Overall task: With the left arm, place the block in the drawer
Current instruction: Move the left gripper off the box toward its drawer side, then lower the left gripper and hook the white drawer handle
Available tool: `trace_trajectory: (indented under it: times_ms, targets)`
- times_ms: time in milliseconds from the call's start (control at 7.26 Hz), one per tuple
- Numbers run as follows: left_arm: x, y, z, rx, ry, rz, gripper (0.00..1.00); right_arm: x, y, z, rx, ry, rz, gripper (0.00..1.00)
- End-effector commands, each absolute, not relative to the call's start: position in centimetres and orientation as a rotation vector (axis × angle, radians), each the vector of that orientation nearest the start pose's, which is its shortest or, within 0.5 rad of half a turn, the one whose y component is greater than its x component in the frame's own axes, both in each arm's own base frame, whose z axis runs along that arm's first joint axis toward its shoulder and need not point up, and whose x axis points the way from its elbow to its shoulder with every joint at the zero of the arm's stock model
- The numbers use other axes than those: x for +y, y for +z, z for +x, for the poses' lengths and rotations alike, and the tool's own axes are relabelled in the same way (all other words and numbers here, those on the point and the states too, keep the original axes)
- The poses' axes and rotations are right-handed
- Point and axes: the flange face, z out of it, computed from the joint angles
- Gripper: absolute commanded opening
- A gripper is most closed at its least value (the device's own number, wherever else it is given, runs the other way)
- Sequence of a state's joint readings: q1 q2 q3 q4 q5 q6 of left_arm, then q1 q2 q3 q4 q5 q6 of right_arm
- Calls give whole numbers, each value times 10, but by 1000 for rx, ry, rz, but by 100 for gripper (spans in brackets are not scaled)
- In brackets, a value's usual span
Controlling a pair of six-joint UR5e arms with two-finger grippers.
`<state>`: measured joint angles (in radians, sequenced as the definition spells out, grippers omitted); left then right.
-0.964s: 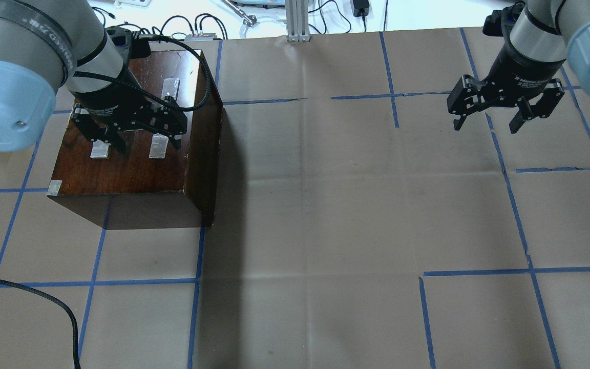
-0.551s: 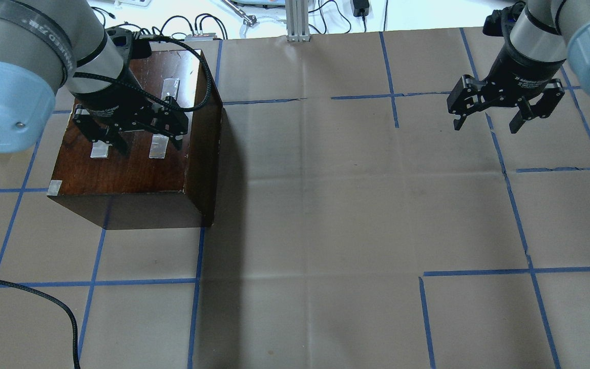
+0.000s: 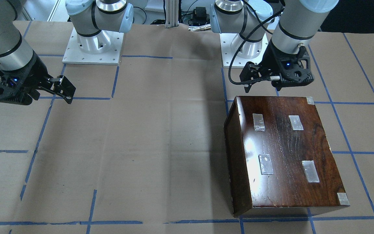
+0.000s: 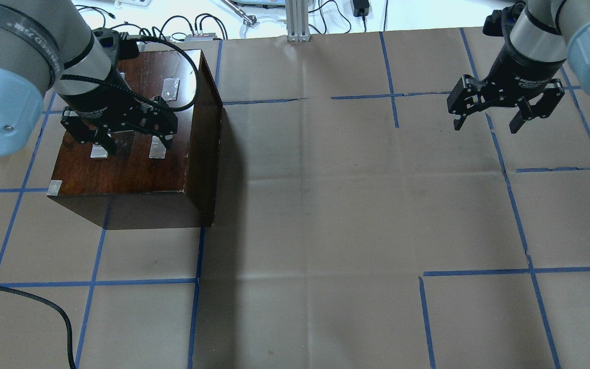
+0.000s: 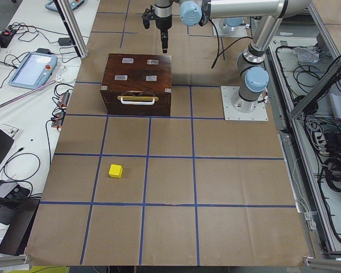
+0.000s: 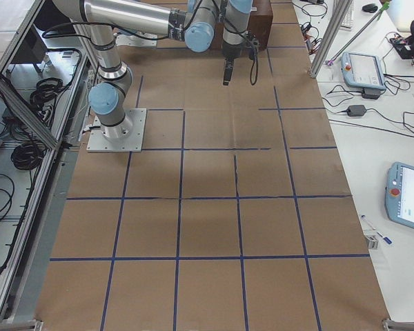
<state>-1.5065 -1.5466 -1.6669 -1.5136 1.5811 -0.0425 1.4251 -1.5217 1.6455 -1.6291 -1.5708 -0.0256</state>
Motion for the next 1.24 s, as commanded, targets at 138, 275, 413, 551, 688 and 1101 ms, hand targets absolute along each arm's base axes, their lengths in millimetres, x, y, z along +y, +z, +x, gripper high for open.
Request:
trace_trajectory:
  times_ms: [138, 275, 413, 551, 688, 1101]
  targets:
    - [-509, 456, 24, 3142, 25, -176, 99, -517, 432, 59, 3129, 103, 187, 100]
    - [-512, 452, 49, 3142, 29, -224, 99, -517, 432, 59, 3129, 103, 187, 100]
    - [-522, 445, 81, 3147, 25, -184, 99, -517, 432, 59, 3129, 103, 190, 100]
    - [-533, 434, 117, 3159, 49, -136, 99, -517, 432, 59, 3129, 103, 190, 100]
    - [-546, 423, 142, 3172, 67, -76, 99, -517, 432, 59, 3129, 103, 187, 100]
    - [-581, 385, 187, 3312, -19, 88, 99, -517, 432, 59, 3129, 103, 187, 100]
